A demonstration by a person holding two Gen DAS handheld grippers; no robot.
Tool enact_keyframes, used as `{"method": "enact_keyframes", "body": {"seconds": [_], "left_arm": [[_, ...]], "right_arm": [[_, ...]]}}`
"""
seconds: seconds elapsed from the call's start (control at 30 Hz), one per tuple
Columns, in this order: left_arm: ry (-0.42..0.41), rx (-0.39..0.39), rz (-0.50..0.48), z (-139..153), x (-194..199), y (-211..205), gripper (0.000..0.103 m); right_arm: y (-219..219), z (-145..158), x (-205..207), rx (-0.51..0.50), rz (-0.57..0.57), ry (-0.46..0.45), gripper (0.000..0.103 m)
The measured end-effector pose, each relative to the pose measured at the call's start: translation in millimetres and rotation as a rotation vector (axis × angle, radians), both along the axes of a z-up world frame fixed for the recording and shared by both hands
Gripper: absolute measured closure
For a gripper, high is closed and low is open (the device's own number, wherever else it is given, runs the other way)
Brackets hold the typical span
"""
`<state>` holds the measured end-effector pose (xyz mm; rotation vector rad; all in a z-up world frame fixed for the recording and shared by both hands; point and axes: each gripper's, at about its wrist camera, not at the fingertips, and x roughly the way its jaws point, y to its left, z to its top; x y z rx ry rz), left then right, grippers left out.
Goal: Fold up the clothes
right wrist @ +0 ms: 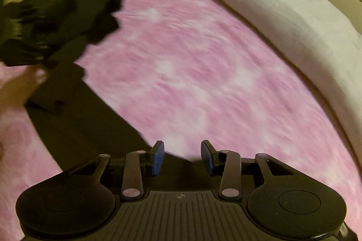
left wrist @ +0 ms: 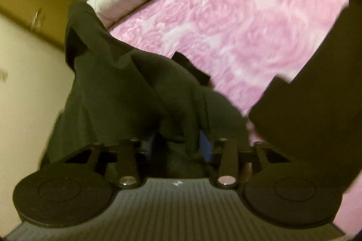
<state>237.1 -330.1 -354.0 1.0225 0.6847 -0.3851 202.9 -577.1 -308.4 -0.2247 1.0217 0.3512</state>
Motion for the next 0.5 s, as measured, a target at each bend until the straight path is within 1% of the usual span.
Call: {"method": "enact_keyframes", "body": {"seconds": [0.1, 0.17, 0.27, 0.4, 0.5], "left_arm": [[-0.044, 0.019, -0.034, -5, 24, 8, 0.072], [-0.065, 0.013, -0.05, -4, 44, 12, 0.072], [-0.104, -0.001, -0.057, -2, 73, 12, 0.072], [-0.167, -0.008, -0.027, 1, 117, 5, 0.071], [-0.178, -0.017, 0.007, 3, 150, -6, 0.071]], "right_arm": [[30, -8, 9, -0.003, 0.017, -0.018, 0.063], [35, -12, 12, -0.002, -0.006, -0.027, 0.063], [26, -17, 12, -0.01, -0.078, -0.029, 0.063], [3, -19, 2, -0.04, -0.167, -0.012, 0.063], [-14, -16, -11, -0.058, -0.208, -0.003, 0.063]]}}
